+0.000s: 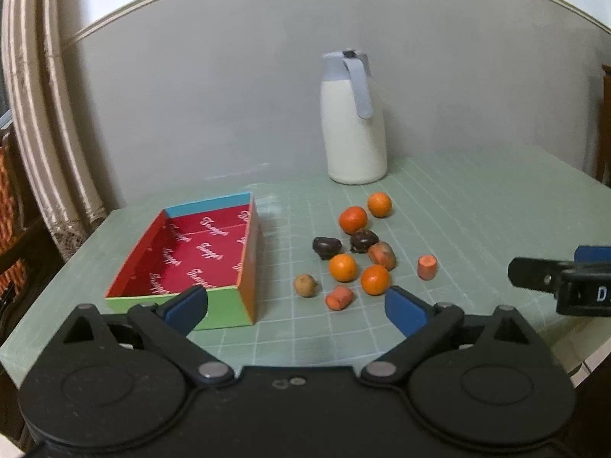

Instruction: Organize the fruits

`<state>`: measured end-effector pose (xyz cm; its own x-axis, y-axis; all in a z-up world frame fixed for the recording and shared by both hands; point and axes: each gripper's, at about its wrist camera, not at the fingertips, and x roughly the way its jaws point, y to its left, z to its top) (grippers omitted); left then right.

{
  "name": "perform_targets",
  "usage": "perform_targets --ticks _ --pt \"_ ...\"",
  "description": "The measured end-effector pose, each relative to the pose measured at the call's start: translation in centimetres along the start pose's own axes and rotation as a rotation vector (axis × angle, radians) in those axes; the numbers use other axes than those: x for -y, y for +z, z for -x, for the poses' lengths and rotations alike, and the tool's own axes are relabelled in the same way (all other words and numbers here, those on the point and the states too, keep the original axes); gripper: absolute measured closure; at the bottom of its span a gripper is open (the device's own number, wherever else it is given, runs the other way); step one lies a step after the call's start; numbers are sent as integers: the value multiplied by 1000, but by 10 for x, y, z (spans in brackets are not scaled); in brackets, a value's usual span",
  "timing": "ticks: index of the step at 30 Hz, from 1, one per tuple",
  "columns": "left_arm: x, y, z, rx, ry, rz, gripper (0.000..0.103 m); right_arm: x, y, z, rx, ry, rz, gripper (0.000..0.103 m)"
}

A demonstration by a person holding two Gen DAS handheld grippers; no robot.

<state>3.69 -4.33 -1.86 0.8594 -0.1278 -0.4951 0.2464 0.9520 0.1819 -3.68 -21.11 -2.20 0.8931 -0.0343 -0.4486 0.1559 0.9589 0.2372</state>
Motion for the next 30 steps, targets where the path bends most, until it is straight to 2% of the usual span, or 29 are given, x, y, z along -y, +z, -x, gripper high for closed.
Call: perform_targets --ticks 7,9,17,30 --pt "-3 -8 -28 -43 -27 -1 15 9 -7 -15 -13 -19 -10 0" --pt "5 -9 -31 -39 -13 13 16 10 -8 -20 -18 -23 -9 0" --pt "-4 -8 -21 -18 1 60 15 13 -13 -31 -28 -18 -17 0" --pt "-3 2 -24 0 25 74 15 8 -11 -37 -28 -4 -9 0"
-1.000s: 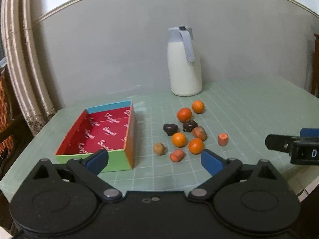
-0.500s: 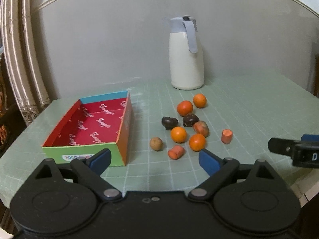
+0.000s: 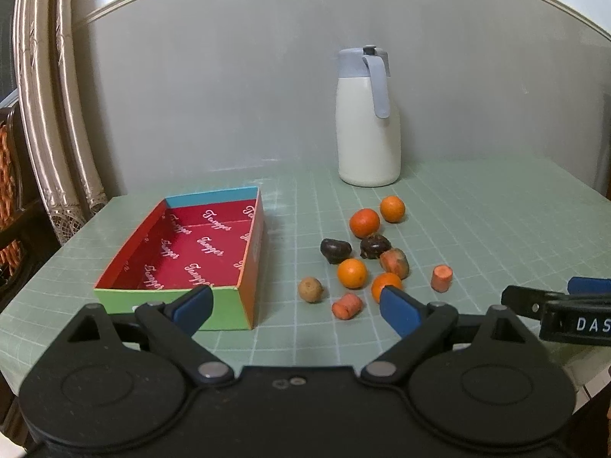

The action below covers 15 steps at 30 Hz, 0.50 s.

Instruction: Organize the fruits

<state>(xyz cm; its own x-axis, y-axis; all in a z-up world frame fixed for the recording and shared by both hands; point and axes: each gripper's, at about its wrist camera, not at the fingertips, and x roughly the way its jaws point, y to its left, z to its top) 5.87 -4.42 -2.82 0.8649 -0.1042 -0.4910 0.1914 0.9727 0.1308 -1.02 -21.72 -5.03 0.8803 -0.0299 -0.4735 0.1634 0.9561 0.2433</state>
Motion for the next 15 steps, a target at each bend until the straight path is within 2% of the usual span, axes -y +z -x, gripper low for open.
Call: perform_targets --ticks 15 --pt "2 -3 -3 -1 4 -5 15 0 0 -6 -14 -6 -10 0"
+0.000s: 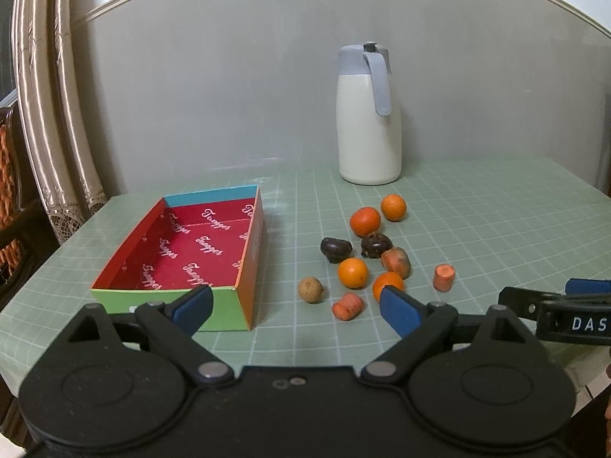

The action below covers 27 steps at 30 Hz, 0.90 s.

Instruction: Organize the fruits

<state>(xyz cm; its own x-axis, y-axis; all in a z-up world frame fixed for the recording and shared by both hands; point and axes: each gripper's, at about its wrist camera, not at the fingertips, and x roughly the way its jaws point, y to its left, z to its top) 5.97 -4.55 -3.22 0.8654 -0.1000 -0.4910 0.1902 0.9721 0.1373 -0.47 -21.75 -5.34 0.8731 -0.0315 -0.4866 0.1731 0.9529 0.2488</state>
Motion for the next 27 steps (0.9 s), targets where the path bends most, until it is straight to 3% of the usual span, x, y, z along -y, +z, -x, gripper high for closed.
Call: perform_targets --ticks 19,27 --pt "5 -2 -8 2 0 -33 15 10 -6 -10 6 -8 -30 0" --pt "15 -6 -23 -3 4 -99 18 13 -8 -13 9 -8 -51 0"
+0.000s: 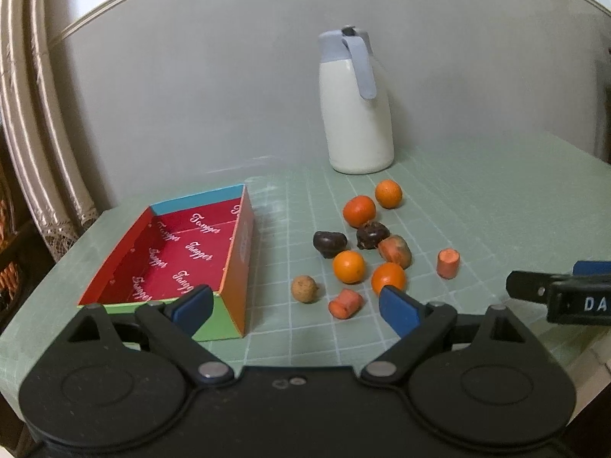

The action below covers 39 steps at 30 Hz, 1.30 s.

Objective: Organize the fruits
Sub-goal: 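Grasp the orange carrot piece with the left gripper, then carry the carrot piece into the red box and open the left gripper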

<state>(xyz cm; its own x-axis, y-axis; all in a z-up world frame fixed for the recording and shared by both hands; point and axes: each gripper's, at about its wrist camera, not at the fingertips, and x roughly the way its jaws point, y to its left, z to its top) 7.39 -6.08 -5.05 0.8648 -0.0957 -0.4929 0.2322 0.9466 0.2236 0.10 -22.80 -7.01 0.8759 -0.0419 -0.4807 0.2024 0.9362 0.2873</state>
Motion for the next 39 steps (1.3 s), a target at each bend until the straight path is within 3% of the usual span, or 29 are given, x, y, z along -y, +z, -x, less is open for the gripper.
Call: perform_targets --ticks 6,13,21,26,33,39 --pt "7 -2 -20 -18 -19 -33 26 2 -1 -4 -8 3 -8 0" --pt "11 -7 -49 -70 -93 -32 53 5 -1 -9 -8 -9 -24 0" --pt "12 -13 -76 -102 -135 0 61 6 -1 -14 3 -14 -33 0" --pt "8 -15 -81 -102 -167 44 85 5 0 -16 10 -9 -34 0" --pt "0 -14 -71 -23 -141 78 85 2 0 -21 13 8 -44 0" --pt "-33 1 -47 117 -1 155 85 -9 -1 -25 14 42 -26 0"
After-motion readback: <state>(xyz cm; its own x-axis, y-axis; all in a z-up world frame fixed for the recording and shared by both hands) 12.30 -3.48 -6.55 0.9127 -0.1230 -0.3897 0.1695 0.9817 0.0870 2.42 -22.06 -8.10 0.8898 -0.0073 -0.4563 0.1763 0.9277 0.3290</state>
